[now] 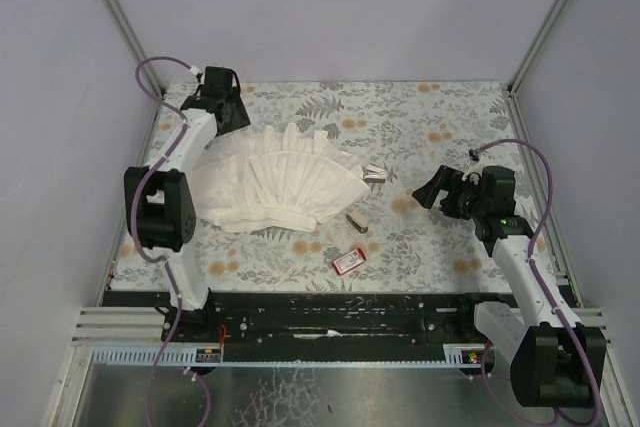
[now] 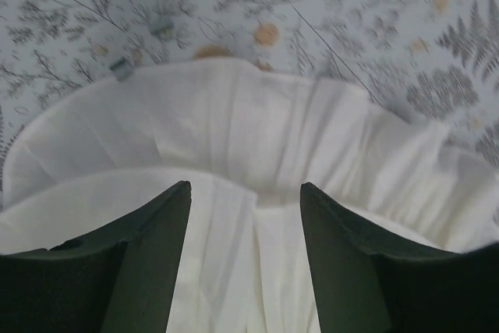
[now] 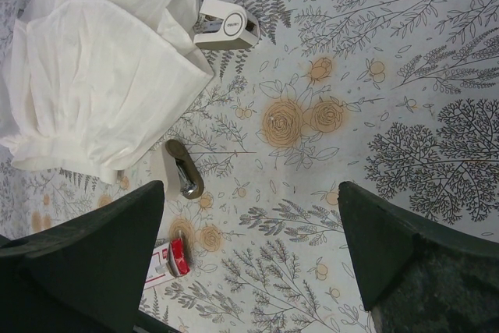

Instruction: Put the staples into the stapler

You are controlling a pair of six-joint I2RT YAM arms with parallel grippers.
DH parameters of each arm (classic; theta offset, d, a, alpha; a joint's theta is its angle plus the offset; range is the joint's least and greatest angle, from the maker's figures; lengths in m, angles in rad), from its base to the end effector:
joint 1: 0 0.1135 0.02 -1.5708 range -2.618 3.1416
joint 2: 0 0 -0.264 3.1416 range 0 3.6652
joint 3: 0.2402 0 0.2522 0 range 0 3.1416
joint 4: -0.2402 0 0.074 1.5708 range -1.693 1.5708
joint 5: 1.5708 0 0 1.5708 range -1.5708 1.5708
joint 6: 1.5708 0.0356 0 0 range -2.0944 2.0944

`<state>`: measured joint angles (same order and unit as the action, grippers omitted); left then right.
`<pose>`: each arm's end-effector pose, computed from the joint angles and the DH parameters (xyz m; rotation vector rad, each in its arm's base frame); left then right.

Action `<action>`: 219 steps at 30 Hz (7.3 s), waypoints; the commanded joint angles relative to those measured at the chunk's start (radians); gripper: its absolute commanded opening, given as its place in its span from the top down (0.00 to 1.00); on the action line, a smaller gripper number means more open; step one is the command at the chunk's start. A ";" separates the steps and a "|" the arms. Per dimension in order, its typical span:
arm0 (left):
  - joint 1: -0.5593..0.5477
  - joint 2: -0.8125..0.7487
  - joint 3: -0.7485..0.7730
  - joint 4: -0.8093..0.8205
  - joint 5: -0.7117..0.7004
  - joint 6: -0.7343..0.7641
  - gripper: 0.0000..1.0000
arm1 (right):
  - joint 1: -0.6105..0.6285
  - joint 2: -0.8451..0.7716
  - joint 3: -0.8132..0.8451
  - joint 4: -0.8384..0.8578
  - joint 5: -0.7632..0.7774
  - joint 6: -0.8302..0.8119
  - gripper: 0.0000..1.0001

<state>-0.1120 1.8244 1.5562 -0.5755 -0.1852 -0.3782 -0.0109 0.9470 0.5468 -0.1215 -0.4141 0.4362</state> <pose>0.4089 -0.0394 0.2806 -0.4015 2.3616 -0.0053 0.2073 0.0121 0.2345 0.2169 2.1068 0.6884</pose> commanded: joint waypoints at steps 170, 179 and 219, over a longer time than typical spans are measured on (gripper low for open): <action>0.262 0.496 0.410 -0.004 -0.114 -0.031 0.57 | 0.006 0.119 0.010 0.048 -0.112 -0.025 0.03; 0.266 0.488 0.369 0.003 -0.126 -0.098 0.57 | 0.007 0.122 0.002 0.049 -0.111 -0.026 0.03; 0.289 0.456 0.246 0.053 -0.046 -0.120 0.72 | 0.008 0.121 -0.005 0.049 -0.115 -0.022 0.03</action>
<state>0.1703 2.3077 1.8236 -0.5480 -0.2432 -0.5003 -0.0109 1.0676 0.5388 -0.0845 -0.5171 0.4259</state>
